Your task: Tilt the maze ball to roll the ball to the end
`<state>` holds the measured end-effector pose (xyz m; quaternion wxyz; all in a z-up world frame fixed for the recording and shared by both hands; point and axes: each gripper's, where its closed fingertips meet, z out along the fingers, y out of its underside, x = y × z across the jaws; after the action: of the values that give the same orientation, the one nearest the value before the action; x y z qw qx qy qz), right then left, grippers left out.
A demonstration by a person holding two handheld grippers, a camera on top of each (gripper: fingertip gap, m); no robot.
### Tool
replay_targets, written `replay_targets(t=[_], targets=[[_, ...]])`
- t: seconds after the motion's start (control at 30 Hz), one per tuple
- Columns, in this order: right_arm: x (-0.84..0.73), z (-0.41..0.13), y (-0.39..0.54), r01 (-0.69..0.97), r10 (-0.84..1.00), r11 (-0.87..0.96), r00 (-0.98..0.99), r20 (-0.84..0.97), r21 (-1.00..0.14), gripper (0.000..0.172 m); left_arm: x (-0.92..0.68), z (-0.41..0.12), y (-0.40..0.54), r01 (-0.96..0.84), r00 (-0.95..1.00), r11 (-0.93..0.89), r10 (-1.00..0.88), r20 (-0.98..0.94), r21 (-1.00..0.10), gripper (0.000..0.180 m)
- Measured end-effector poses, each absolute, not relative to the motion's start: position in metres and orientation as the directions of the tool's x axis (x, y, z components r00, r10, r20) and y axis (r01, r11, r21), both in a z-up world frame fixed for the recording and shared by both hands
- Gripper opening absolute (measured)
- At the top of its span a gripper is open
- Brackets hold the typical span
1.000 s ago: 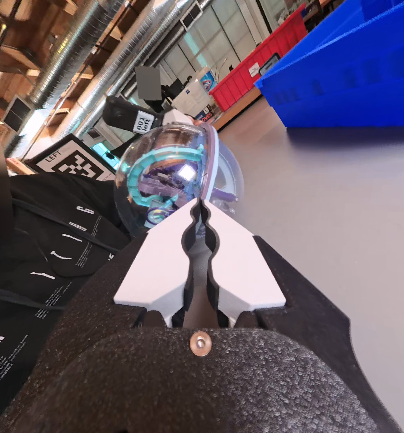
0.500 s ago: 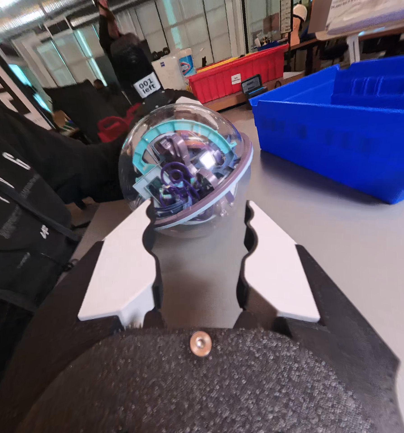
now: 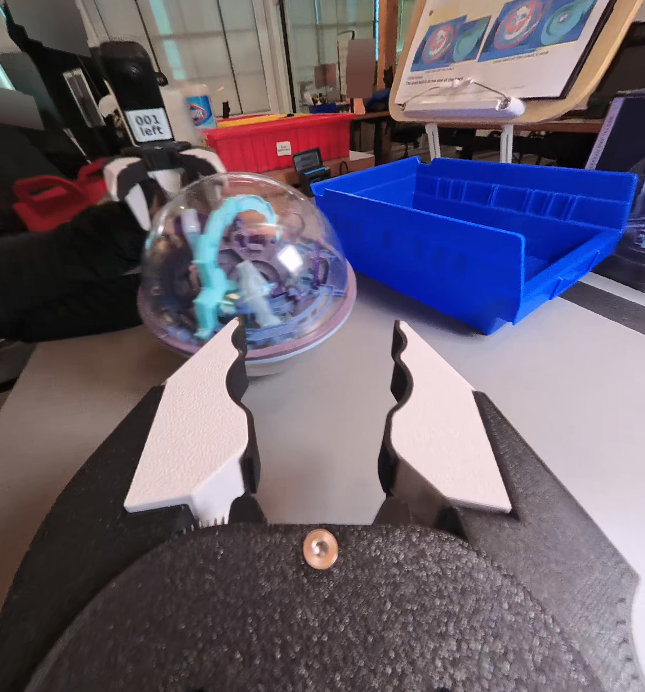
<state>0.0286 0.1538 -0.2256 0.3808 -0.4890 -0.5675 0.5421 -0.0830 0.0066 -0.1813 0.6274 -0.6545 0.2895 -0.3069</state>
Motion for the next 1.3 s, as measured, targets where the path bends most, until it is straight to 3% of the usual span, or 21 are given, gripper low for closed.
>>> replay_targets(t=[0.1,0.2,0.33,0.47,0.57,0.63,0.7,0.77,0.87,0.93,1.07,1.2,1.3], targets=[[0.024,-0.233,0.132,0.166,0.953,-0.018,-0.296,-0.067,-0.986,0.082,-0.11,-0.172,0.031,0.097,0.772,0.029,-0.633,0.057,-0.995,0.103],[0.013,-0.244,0.112,0.211,0.939,0.062,-0.342,-0.015,-0.975,0.09,-0.107,-0.194,0.053,0.107,0.803,-0.054,-0.585,0.118,-0.993,0.119],[0.008,-0.248,0.101,0.212,0.932,0.103,-0.362,0.02,-0.972,0.089,-0.087,-0.216,0.059,-0.029,0.801,-0.135,-0.596,0.058,-0.99,0.119],[0.013,-0.244,0.104,0.194,0.928,0.064,-0.372,-0.013,-0.979,0.087,-0.08,-0.204,0.045,-0.105,0.779,-0.047,-0.625,-0.052,-0.993,0.096],[0.013,-0.239,0.112,0.182,0.937,0.016,-0.347,-0.048,-0.983,0.089,-0.104,-0.211,0.06,0.011,0.839,-0.115,-0.54,0.072,-0.993,0.095],[0.008,-0.238,0.119,0.173,0.952,0.017,-0.305,-0.037,-0.985,0.098,-0.117,-0.239,0.076,0.107,0.859,-0.271,-0.46,0.227,-0.956,0.113],[0.004,-0.238,0.122,0.163,0.959,0.005,-0.282,-0.041,-0.987,0.103,-0.105,-0.258,0.086,0.197,0.802,-0.402,-0.458,0.382,-0.894,0.119],[0.001,-0.238,0.118,0.167,0.953,-0.011,-0.296,-0.061,-0.986,0.101,-0.083,-0.262,0.091,0.181,0.76,-0.443,-0.504,0.411,-0.878,0.121],[0.011,-0.246,0.103,0.229,0.918,0.01,-0.387,-0.082,-0.973,0.085,-0.08,-0.263,0.097,0.017,0.819,-0.39,-0.523,0.236,-0.921,0.138],[0.031,-0.248,0.081,0.271,0.827,0.007,-0.543,-0.147,-0.963,0.054,-0.082,-0.247,0.088,0.019,0.794,-0.321,-0.571,0.209,-0.947,0.135],[0.031,-0.242,0.106,0.259,0.863,-0.073,-0.468,-0.192,-0.963,0.085,-0.1,-0.246,0.068,0.154,0.745,-0.39,-0.558,0.366,-0.908,0.138],[0.019,-0.241,0.115,0.315,0.804,-0.267,-0.447,-0.391,-0.911,0.076,-0.075,-0.258,0.061,0.242,0.565,-0.557,-0.585,0.582,-0.795,0.117],[0.017,-0.245,0.123,0.294,0.84,-0.243,-0.413,-0.352,-0.925,0.061,-0.065,-0.258,0.061,0.18,0.572,-0.545,-0.619,0.538,-0.819,0.117]])
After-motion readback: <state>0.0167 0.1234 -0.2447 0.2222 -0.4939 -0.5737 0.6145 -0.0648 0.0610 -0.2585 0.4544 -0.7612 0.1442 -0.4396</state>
